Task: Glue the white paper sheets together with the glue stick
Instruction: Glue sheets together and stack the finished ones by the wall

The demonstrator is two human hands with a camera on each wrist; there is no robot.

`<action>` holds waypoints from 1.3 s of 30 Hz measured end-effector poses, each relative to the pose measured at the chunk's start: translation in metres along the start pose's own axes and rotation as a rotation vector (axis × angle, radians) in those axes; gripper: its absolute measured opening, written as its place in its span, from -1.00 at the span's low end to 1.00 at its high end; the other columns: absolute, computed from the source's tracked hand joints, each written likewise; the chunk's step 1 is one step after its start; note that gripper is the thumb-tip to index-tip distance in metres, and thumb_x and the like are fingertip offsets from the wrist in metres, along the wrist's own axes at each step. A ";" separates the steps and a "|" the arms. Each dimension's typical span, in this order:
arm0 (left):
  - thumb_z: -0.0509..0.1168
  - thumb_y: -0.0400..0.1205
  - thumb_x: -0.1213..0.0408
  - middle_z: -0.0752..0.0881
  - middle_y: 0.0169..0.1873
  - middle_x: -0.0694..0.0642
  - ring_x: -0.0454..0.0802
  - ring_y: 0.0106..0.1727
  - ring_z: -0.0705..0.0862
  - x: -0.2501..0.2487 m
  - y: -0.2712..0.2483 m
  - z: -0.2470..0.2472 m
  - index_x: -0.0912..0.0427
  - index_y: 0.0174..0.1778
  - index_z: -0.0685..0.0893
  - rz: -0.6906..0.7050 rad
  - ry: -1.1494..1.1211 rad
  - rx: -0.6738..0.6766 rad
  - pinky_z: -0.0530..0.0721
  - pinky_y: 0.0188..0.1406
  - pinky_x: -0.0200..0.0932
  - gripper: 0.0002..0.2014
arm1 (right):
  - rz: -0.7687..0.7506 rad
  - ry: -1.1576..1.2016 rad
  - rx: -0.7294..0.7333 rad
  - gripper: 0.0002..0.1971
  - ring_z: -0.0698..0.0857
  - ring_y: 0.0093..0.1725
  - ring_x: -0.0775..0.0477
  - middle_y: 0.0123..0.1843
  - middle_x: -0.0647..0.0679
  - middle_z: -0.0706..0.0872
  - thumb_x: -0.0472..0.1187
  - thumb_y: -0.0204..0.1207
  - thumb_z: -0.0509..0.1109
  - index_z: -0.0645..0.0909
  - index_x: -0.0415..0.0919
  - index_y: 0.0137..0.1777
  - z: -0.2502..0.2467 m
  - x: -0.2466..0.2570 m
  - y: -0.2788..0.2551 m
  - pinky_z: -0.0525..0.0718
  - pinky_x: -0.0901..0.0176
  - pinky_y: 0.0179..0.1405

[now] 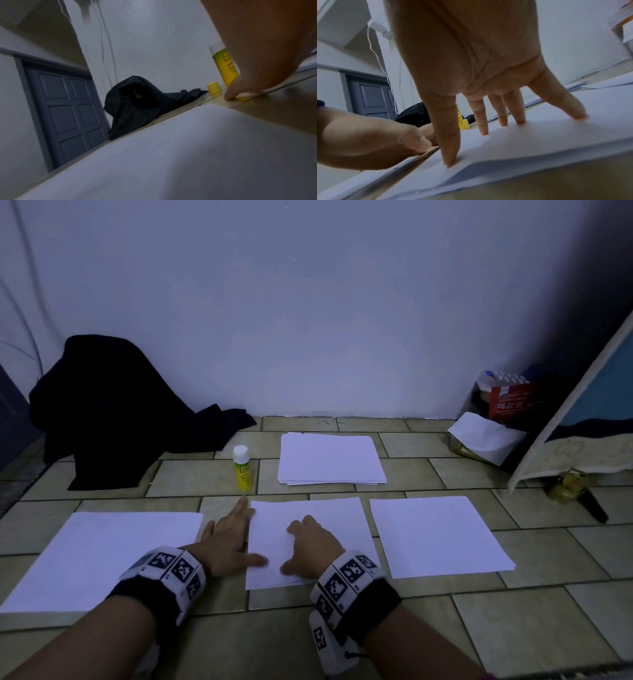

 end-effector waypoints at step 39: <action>0.28 0.48 -0.38 -0.40 0.65 0.09 0.13 0.65 -0.43 -0.006 0.001 0.001 0.22 0.66 -0.39 -0.007 0.376 0.109 -0.21 0.63 0.26 0.20 | 0.155 -0.379 0.108 0.43 -0.32 0.67 -0.12 0.68 -0.12 -0.42 0.42 0.18 0.49 -0.48 -0.28 0.62 -0.021 -0.083 0.022 -0.27 -0.25 0.60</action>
Point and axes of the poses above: each hand's wrist, its own y-axis towards the middle knuckle, its own z-axis out of the palm, x = y × z, the point moved 3 cm from there along y, towards the middle knuckle
